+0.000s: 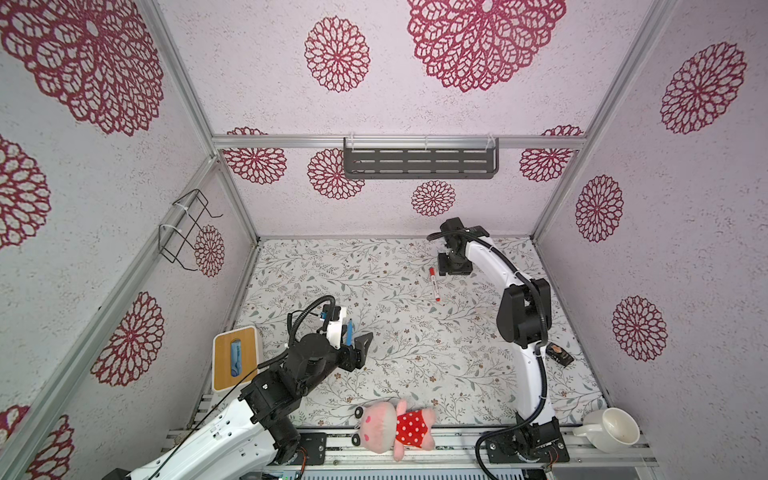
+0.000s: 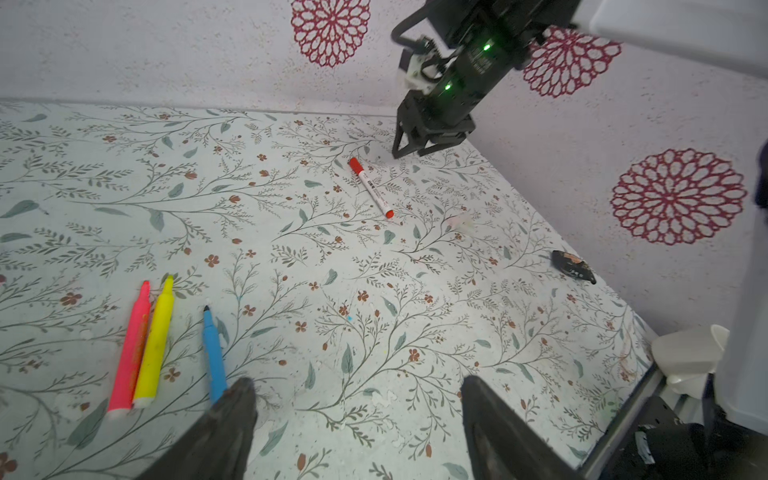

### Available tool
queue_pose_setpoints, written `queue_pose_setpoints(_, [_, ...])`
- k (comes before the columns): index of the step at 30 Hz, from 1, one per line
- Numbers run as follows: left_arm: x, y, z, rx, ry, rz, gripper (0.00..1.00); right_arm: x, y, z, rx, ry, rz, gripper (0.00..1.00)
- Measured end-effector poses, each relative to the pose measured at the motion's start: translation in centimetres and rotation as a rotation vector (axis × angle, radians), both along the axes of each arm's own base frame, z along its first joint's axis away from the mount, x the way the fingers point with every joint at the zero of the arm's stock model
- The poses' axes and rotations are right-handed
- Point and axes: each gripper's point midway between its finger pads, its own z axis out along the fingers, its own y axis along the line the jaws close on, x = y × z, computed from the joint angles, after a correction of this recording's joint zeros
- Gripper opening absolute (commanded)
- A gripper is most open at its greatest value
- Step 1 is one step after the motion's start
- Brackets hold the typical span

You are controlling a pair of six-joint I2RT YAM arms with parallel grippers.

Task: Insert the pens into the pen caps
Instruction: 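Lower the capped marker to the table with the right gripper and release it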

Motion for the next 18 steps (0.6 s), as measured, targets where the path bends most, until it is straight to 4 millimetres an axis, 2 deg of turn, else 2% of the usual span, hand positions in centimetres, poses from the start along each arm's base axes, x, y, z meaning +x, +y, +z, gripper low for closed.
queue_pose_setpoints(4, [0.8,0.5,-1.1,0.024,0.044,0.046,0.79,-0.4,0.5,3.2,0.043,-0.073,0.012,0.58])
queue_pose_setpoints(6, [1.1,1.1,-1.5,0.027,0.066,0.073,0.79,-0.8,0.7,3.6,0.056,-0.083,0.020,0.57])
queue_pose_setpoints(8, [1.5,1.7,-1.9,0.021,0.088,0.103,0.79,-1.1,1.1,3.4,0.065,-0.079,0.030,0.58])
queue_pose_setpoints(12, [2.5,3.0,-3.2,0.015,0.152,0.160,0.78,-2.4,1.7,1.4,0.056,-0.043,0.050,0.62])
queue_pose_setpoints(13, [2.7,3.2,-3.6,0.019,0.168,0.171,0.78,-2.8,1.8,1.0,0.054,-0.035,0.055,0.66])
queue_pose_setpoints(14, [2.8,3.4,-4.1,0.025,0.189,0.179,0.78,-3.4,1.9,0.8,0.053,-0.029,0.061,0.80])
queue_pose_setpoints(15, [2.8,3.6,-4.5,0.029,0.206,0.185,0.78,-3.9,2.1,0.9,0.054,-0.032,0.067,0.86])
queue_pose_setpoints(16, [2.9,3.7,-5.0,0.036,0.224,0.192,0.78,-4.4,2.3,1.3,0.061,-0.043,0.072,0.96])
queue_pose_setpoints(18, [3.0,3.7,-5.8,0.047,0.255,0.195,0.77,-5.2,2.5,2.9,0.076,-0.087,0.086,0.99])
